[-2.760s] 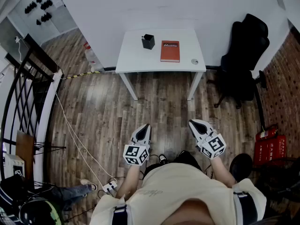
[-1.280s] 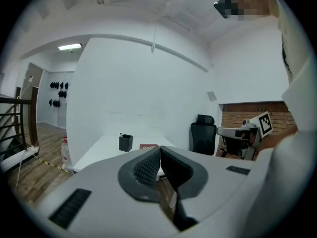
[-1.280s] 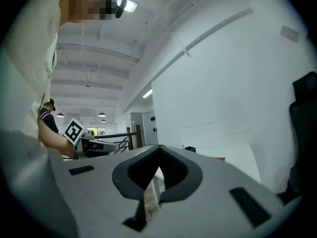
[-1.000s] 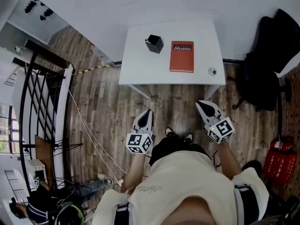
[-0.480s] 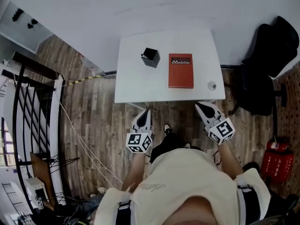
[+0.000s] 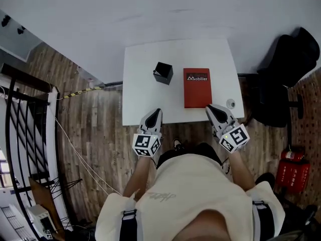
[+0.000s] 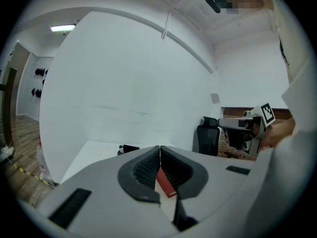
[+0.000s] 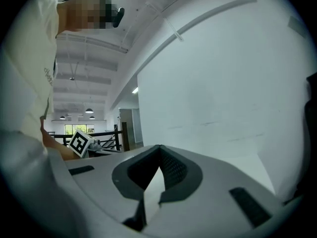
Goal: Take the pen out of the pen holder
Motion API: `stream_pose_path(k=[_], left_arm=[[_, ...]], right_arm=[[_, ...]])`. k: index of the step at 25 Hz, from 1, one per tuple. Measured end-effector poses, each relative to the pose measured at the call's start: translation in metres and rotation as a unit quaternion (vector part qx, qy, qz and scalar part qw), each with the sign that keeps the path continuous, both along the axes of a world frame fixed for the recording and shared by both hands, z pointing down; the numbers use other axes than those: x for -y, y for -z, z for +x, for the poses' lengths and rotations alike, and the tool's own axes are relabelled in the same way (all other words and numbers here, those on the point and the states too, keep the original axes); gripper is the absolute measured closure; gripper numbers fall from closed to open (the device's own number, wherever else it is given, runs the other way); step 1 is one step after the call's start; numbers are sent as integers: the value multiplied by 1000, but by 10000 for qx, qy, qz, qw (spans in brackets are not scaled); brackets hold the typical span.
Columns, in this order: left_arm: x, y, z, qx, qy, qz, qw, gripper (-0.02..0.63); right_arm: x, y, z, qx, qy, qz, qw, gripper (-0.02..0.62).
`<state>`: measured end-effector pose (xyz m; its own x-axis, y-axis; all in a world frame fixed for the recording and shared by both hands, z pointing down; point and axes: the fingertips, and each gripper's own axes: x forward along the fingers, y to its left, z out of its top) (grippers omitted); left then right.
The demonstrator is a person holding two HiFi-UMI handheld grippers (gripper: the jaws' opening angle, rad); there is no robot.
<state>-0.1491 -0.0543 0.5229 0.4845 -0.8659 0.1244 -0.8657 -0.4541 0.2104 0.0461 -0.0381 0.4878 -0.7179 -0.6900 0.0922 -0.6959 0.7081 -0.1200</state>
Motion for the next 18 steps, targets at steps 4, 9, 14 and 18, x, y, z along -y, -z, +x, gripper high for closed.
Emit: stream_pose_path(k=[4,9,14,18], left_arm=[[26,-3,-3,-31,-110,-61,9999,588],[57,-7,-2,37,-71,-121,9999,588],[95,-14,1,151,199,-283,9993,588],[128,-11,-2,62,542,-411,9977,588]], right_arm=[[16,-9,-1,-89,-85,-166,9998,589],[48,-18,7,-82,-100,-293,9995,589],[94,-28,4,-179,225,-251,9993,589],[134,-23,2,-354,652,-57,9972,589]])
